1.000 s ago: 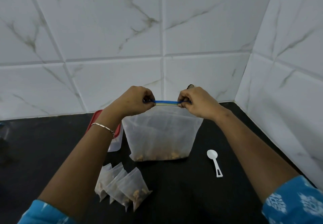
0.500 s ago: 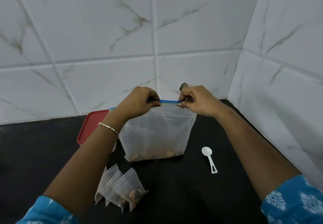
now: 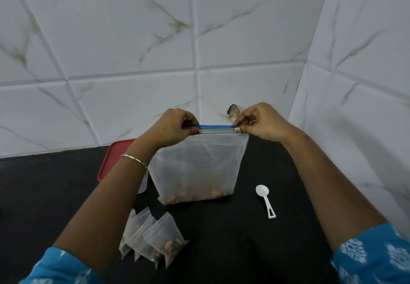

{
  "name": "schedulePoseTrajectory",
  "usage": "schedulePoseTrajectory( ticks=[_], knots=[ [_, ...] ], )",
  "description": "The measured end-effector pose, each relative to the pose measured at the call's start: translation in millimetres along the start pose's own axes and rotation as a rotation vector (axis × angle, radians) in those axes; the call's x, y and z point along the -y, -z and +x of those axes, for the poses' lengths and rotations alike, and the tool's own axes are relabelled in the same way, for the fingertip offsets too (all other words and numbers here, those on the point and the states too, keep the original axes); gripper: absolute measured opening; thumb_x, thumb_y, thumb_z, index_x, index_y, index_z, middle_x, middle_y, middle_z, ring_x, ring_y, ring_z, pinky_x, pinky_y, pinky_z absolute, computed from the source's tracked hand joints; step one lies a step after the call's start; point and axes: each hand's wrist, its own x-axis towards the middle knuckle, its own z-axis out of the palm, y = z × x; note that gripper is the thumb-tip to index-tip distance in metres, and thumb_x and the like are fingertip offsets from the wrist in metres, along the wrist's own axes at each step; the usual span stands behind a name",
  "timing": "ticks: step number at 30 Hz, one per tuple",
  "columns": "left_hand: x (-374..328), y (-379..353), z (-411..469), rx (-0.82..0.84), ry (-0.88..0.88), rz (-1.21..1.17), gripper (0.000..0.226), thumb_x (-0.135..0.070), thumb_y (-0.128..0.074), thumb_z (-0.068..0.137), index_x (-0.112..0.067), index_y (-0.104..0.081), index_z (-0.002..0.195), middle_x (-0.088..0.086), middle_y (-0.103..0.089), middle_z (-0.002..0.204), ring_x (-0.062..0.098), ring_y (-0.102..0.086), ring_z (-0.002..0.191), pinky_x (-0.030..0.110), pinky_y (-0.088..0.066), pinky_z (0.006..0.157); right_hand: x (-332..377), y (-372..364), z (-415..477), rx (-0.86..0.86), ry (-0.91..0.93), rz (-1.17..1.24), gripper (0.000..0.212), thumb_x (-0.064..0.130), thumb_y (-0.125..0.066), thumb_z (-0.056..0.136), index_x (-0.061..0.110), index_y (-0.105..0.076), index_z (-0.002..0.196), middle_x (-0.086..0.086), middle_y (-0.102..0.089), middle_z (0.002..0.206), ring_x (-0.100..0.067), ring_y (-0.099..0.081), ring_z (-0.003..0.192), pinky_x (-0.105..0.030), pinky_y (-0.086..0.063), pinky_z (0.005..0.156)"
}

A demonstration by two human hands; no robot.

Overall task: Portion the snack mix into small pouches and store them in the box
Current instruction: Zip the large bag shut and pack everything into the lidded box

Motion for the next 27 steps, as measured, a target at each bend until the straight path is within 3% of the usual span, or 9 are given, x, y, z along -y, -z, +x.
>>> schedulePoseTrajectory(
  ticks=[3,6,10,12,14,16,18,21,27],
  knots=[
    [-0.3,-1.3,0.5,0.007,-0.001,0.001,0.016,-0.023,-0.069,0.088,-0.014,-0.072,0.101,-0.004,-0.065,0.089,0.005,-0.053,0.072,0.005,-0.037,0.058,-1.6,1.8,-2.2,-0.058,0.004,0.032,0.014,0.005,-0.082,0.073,0.012,-0.075,0.083,0.005,-0.074,0.08,-0.004,-0.07,0.07,-0.011,-0.051,0.07],
    [-0.6,-2.5,1.1,0.004,-0.006,-0.001,0.016,-0.024,-0.069,0.088,-0.014,-0.072,0.101,-0.004,-0.065,0.089,0.004,-0.053,0.071,0.006,-0.037,0.059,-5.5,1.9,-3.1,-0.071,0.005,0.018,0.013,0.008,-0.083,0.072,0.013,-0.076,0.082,0.005,-0.073,0.078,0.0,-0.067,0.066,-0.007,-0.049,0.066],
    [-0.3,-3.0,1.9,-0.003,-0.006,0.0,0.016,-0.024,-0.071,0.087,-0.014,-0.073,0.1,-0.002,-0.066,0.089,0.005,-0.053,0.07,0.005,-0.037,0.058,-5.9,10.0,-3.6,-0.071,-0.008,-0.023,0.015,0.008,-0.067,0.089,0.012,-0.074,0.101,0.005,-0.071,0.087,-0.001,-0.066,0.081,-0.013,-0.05,0.084],
    [0.4,-2.3,2.2,-0.005,-0.007,-0.004,0.016,-0.023,-0.071,0.087,-0.014,-0.073,0.099,-0.002,-0.066,0.088,0.004,-0.052,0.07,0.005,-0.037,0.058,2.8,10.0,-1.5,-0.107,0.043,-0.087,0.022,0.013,-0.055,0.097,0.012,-0.071,0.112,0.004,-0.071,0.097,0.001,-0.064,0.088,-0.008,-0.046,0.086],
    [-0.1,-2.6,2.7,-0.004,-0.013,-0.01,0.015,-0.023,-0.071,0.087,-0.014,-0.073,0.099,-0.001,-0.067,0.089,0.006,-0.054,0.072,0.008,-0.041,0.063,16.1,-1.1,2.1,-0.047,0.098,-0.21,0.03,0.03,-0.049,0.101,0.015,-0.068,0.119,0.003,-0.069,0.112,-0.009,-0.062,0.103,-0.019,-0.045,0.091],
    [-1.0,-3.6,3.2,-0.006,-0.014,-0.013,0.015,-0.023,-0.071,0.087,-0.015,-0.073,0.099,0.001,-0.069,0.092,0.01,-0.056,0.077,0.019,-0.049,0.071,24.8,-18.4,4.7,0.048,0.117,-0.341,0.034,0.039,-0.045,0.101,0.019,-0.067,0.118,0.009,-0.066,0.104,-0.018,-0.058,0.104,-0.033,-0.046,0.089],
    [0.1,-3.5,2.2,-0.01,-0.002,-0.028,0.014,-0.024,-0.069,0.087,-0.016,-0.072,0.099,0.0,-0.067,0.092,0.011,-0.055,0.078,0.023,-0.049,0.072,25.0,-30.9,8.1,0.056,0.145,-0.42,0.027,0.033,-0.046,0.1,0.018,-0.066,0.112,0.018,-0.05,0.083,-0.015,-0.053,0.09,-0.03,-0.04,0.079],
    [9.3,2.6,-3.4,-0.01,0.006,-0.057,0.013,-0.025,-0.067,0.089,-0.017,-0.07,0.099,-0.006,-0.064,0.085,0.009,-0.055,0.073,0.016,-0.045,0.065,21.0,-34.6,14.5,0.022,0.149,-0.42,0.021,0.021,-0.047,0.1,0.013,-0.065,0.108,0.018,-0.038,0.076,-0.005,-0.043,0.072,-0.027,-0.034,0.073],
    [42.1,14.2,-11.8,0.02,0.082,0.016,0.018,-0.034,-0.056,0.096,-0.017,-0.061,0.091,-0.005,-0.06,0.075,0.01,-0.052,0.067,0.021,-0.041,0.061,20.1,-36.9,26.1,0.041,0.164,-0.456,0.022,0.01,-0.039,0.102,0.011,-0.06,0.107,0.004,-0.048,0.088,-0.017,-0.047,0.085,-0.03,-0.033,0.076]
  ],
)
